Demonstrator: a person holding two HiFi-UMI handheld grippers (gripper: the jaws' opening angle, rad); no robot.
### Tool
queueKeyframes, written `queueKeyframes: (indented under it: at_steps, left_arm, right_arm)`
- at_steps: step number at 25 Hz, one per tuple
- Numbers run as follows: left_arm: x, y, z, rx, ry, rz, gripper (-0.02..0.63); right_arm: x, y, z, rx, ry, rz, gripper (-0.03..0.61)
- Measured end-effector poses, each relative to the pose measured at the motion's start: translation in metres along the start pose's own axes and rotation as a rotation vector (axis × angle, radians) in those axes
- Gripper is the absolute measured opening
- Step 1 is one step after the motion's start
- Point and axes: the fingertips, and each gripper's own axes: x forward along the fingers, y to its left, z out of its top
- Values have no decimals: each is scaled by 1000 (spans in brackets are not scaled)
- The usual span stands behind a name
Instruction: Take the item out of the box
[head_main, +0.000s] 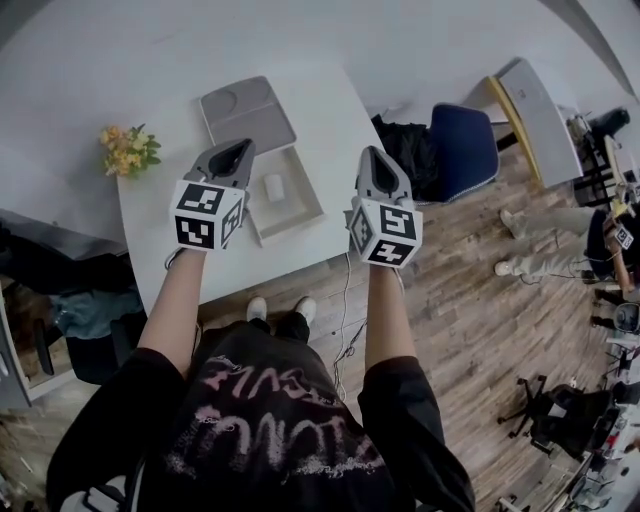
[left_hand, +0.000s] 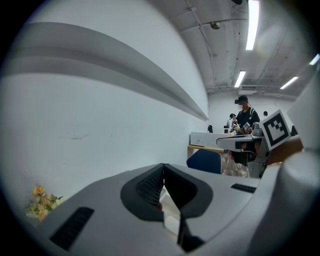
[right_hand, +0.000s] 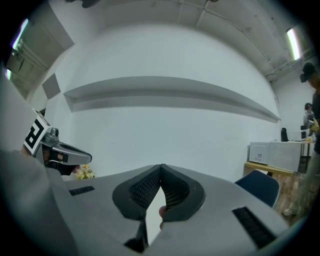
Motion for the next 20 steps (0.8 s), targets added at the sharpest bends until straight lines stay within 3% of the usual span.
queueKeyframes:
  at_steps: [6,11,16,20]
  left_arm:
    - [14,-11,-17,-19,68,26,3]
    - [31,-25,-39,-44,165,-1,21]
    - [48,-29,-70,-129,291,2,75]
    - [54,-22,-108,-169,441,60,103]
  right_arm:
    - [4,-10,-7,11,-1,30,9]
    - [7,-23,-15,20,7,40,9]
    - [11,-31,-26,30,23,49,9]
    - [15,-33,-32,35,32,54,9]
